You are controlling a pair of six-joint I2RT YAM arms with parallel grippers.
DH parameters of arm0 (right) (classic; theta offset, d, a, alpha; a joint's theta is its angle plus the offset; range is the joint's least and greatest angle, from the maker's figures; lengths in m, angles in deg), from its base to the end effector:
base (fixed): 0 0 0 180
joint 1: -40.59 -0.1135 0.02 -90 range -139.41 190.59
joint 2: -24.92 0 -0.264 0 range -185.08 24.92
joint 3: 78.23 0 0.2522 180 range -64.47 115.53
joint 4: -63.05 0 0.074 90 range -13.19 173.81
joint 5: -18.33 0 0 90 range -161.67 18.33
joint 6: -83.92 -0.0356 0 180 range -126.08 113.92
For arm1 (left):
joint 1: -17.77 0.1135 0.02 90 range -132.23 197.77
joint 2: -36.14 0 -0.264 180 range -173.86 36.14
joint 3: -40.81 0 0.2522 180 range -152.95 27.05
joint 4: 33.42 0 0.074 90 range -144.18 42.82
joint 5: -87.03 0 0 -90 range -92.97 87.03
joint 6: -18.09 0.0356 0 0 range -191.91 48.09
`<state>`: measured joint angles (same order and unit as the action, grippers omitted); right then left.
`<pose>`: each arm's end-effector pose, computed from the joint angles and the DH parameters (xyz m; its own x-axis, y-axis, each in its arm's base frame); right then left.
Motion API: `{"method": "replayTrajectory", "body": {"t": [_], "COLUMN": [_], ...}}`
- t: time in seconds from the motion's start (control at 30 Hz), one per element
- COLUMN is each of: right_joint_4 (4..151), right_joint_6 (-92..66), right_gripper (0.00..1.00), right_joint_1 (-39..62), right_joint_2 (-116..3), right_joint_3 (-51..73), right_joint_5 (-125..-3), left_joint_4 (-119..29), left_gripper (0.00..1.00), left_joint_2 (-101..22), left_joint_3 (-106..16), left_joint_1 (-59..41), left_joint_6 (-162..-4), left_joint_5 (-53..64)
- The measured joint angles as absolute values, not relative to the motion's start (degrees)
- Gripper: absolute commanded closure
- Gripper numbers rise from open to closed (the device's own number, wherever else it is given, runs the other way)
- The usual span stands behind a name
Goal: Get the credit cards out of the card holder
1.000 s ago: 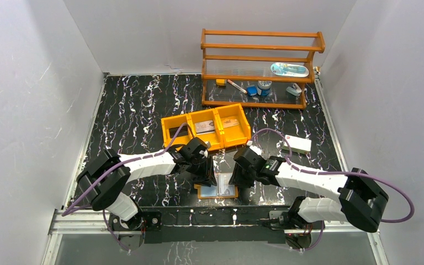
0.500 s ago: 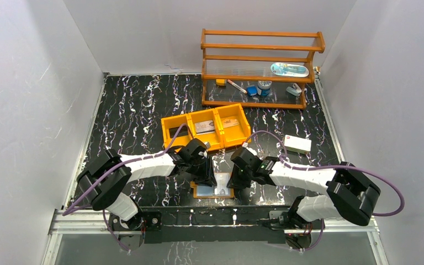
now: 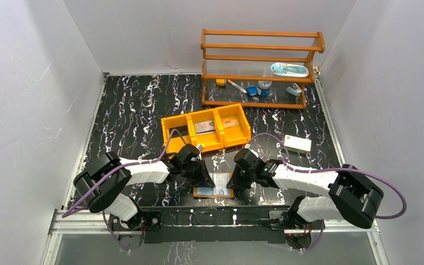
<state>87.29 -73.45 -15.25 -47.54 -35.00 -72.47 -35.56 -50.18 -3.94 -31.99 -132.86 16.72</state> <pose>0.1272 0.1865 0.1540 -0.9330 0.2687 -0.2394 0.0999 0.8324 0.5451 0.1649 -0.2134 0.1353 -0.9826 -0.1131 -0.1475 0.0352 0.6662 -0.7450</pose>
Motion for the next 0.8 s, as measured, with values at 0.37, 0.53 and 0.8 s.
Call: {"method": "replayTrajectory", "body": {"t": [0.37, 0.53, 0.8], "right_joint_4": [87.3, 87.2, 89.2], "right_joint_6": [-73.6, -73.6, -72.8], "right_gripper": [0.94, 0.93, 0.67], "right_joint_1": [-15.3, -15.3, -15.2], "right_joint_2": [-47.4, -47.3, -47.1], "right_joint_3": [-35.0, -35.0, -34.1], "right_joint_5": [-72.8, -72.8, -72.6], "left_joint_4": [-38.4, -41.4, -42.9], "left_gripper": [1.00, 1.00, 0.99], "left_joint_2": [-47.4, -45.2, -44.9], "left_joint_3": [-3.7, -3.8, -3.8], "left_joint_1": [-32.4, -32.7, -32.7], "left_joint_6": [-132.0, -130.4, -129.2], "left_joint_5": [14.5, 12.5, 11.8]}}
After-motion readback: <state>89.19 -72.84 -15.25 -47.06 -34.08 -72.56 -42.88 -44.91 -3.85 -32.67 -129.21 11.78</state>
